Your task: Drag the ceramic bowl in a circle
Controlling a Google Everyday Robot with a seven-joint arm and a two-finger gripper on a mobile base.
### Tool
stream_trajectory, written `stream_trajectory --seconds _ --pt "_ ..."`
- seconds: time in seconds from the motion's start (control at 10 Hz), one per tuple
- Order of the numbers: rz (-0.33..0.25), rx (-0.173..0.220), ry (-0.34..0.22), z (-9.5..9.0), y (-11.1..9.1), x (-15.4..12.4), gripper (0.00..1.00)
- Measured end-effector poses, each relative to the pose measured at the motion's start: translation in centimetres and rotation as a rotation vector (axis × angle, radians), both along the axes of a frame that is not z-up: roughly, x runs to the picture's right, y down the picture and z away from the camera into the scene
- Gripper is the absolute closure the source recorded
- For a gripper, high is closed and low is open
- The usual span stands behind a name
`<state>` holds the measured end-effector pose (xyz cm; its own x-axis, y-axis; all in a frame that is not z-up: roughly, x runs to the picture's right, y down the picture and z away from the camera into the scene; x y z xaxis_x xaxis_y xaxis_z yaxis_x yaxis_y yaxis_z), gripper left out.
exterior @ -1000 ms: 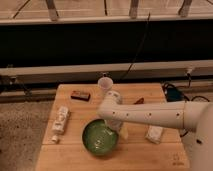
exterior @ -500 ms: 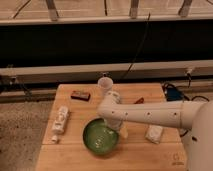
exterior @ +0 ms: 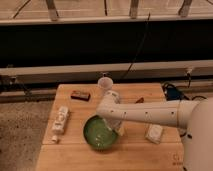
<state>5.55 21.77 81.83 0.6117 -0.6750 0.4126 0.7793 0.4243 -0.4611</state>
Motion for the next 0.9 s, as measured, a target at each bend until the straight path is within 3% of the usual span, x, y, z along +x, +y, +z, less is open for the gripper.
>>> stream_trajectory --seconds 0.2,0.4,0.6,0.9 --pt "0.013 0.003 -0.008 0.1 -1.3 0.2 0.79" --pt "0.009 0.001 -0.002 -0.1 -1.1 1.9 0.97" --pt "0.001 0.005 0.001 -0.1 -1.2 2.9 1.0" --pt "-0.021 0.009 -0.005 0.4 -3.6 3.4 1.0"
